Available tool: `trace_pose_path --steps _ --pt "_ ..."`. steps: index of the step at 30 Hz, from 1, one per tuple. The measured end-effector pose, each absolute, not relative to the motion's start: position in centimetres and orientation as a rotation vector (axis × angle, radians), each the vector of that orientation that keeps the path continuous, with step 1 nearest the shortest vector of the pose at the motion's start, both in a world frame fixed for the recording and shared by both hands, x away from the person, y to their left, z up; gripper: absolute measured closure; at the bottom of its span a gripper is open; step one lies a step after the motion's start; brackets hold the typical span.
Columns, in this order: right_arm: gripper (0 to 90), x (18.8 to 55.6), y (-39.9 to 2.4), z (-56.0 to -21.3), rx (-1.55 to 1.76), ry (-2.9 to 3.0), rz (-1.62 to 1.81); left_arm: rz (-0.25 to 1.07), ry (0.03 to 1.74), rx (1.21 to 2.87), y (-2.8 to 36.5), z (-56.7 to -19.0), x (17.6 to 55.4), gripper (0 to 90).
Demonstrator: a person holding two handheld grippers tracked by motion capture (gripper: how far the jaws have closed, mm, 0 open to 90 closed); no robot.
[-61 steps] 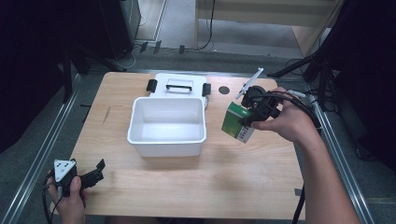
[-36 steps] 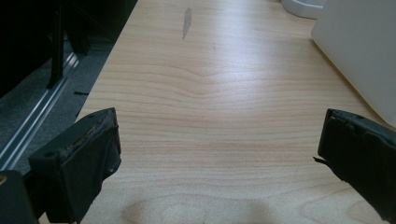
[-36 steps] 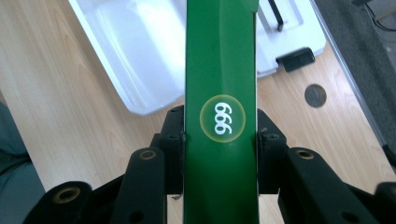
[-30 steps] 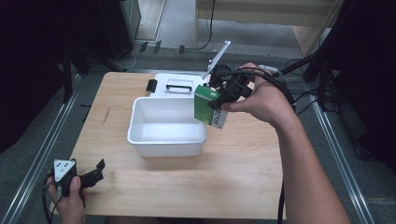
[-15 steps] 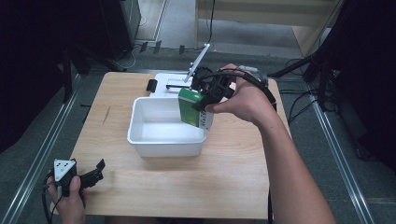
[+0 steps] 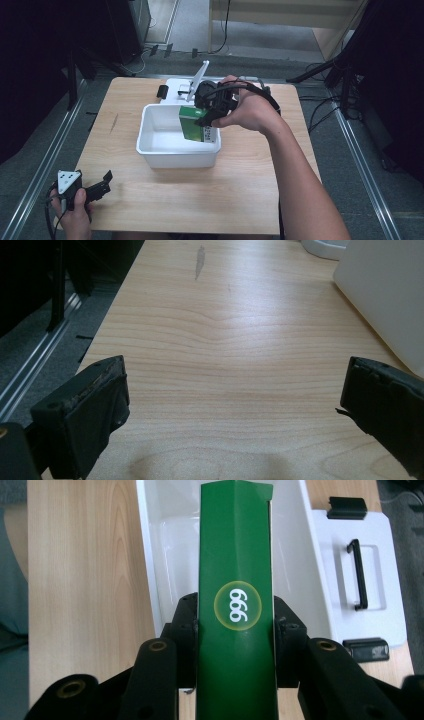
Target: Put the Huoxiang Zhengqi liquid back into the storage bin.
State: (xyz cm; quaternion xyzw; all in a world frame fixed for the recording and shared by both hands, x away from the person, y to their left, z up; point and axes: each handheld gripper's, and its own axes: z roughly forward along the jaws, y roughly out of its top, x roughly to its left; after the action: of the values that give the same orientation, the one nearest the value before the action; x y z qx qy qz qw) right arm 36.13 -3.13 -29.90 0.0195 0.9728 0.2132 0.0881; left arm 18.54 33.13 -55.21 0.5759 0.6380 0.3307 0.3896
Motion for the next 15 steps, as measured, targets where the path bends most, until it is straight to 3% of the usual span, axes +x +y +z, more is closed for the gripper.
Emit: trace_pose_path --steps 15 --pt "64.2 36.9 -3.2 -33.0 -0.114 2.905 0.629 0.835 1.624 1.463 33.2 -55.2 18.6 0.0"
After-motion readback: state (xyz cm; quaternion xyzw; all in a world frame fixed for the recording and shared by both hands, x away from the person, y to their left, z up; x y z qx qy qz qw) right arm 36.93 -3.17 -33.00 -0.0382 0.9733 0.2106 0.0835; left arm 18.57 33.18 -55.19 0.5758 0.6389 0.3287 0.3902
